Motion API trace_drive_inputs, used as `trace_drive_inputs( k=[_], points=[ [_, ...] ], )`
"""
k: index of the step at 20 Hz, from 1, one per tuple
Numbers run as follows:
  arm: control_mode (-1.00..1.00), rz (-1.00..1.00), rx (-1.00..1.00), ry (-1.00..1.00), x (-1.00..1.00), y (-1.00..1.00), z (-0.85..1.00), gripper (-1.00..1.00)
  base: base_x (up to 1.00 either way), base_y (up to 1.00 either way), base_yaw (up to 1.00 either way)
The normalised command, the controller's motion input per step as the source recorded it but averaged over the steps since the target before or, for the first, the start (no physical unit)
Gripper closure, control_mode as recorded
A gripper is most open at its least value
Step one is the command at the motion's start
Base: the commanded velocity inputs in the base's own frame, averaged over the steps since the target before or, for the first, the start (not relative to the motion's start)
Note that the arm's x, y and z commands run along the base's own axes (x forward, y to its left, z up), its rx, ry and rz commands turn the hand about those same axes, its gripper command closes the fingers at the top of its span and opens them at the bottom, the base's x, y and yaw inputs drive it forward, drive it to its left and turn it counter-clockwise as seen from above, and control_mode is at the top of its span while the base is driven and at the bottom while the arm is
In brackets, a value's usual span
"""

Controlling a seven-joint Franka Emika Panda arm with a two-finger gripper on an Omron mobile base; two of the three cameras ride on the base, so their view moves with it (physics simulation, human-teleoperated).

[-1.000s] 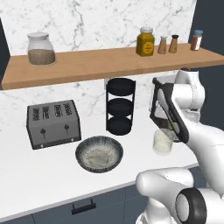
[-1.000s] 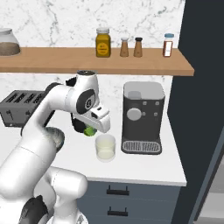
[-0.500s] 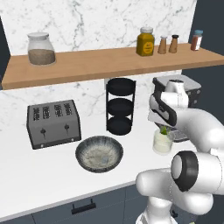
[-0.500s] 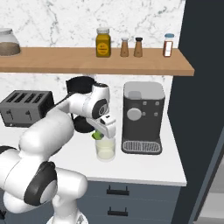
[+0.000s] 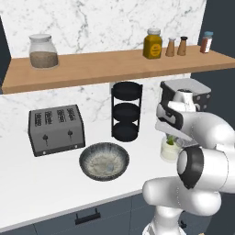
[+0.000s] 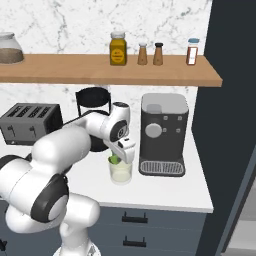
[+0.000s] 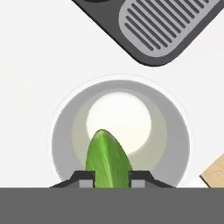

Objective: Grab a lemon wedge from the fridge and one ice cube from the ice bowl, and put them in the glass of lemonade.

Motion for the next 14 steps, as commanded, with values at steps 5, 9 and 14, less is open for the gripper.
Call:
trace_drive_inputs(
  k=[5, 9, 14],
  points=[
    [-1.00, 0.00, 0.00, 0.00, 0.26, -0.16, 0.00, 1.00, 0.00, 0.00, 0.00],
    [-1.00, 0.00, 0.00, 0.01, 0.29, -0.16, 0.00, 1.00, 0.00, 0.00, 0.00],
    [-1.00, 0.00, 0.00, 0.00, 0.09, -0.04, 0.00, 1.00, 0.00, 0.00, 0.00]
  ],
)
